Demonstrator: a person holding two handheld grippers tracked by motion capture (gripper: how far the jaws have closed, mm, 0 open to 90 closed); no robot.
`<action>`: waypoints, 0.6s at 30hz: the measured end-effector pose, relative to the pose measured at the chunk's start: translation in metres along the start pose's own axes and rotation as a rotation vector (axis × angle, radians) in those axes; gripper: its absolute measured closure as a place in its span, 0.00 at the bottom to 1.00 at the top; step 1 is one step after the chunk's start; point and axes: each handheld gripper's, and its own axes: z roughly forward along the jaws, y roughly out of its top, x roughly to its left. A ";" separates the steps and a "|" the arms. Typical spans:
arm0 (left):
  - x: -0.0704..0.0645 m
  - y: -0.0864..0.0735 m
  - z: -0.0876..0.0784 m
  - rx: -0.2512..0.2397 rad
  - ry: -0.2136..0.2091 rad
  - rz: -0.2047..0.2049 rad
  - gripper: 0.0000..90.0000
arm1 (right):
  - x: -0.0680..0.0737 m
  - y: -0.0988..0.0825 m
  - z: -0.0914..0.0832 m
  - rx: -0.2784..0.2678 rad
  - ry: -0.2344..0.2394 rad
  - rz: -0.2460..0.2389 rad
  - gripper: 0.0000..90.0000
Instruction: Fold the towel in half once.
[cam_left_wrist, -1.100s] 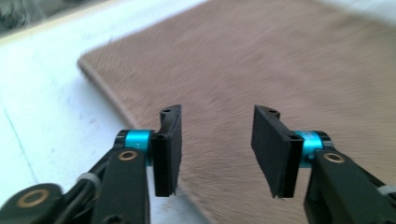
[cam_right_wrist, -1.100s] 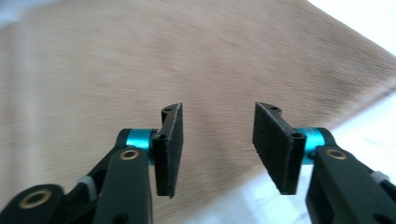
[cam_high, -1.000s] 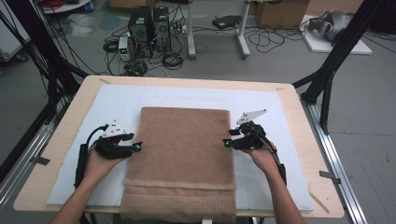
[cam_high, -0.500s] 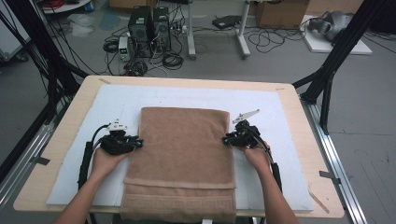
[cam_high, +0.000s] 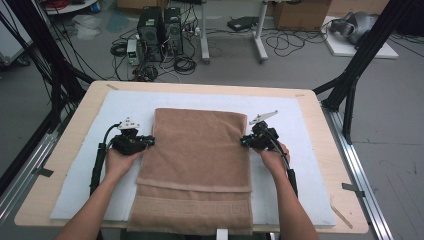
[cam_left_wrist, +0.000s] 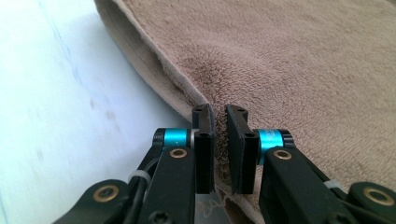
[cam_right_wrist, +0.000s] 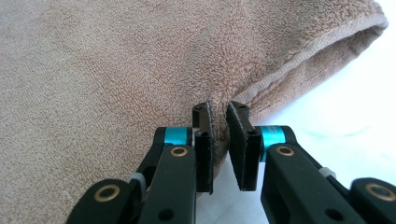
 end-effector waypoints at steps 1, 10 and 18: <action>0.000 0.004 0.003 -0.002 0.009 0.003 0.91 | -0.003 0.002 0.000 -0.001 -0.011 0.004 0.90; 0.007 0.023 0.014 -0.060 0.035 -0.031 0.90 | -0.027 0.025 -0.002 -0.036 -0.072 0.021 0.88; 0.017 0.015 -0.006 -0.038 0.015 -0.013 0.65 | -0.030 0.011 -0.017 -0.068 -0.012 0.086 0.63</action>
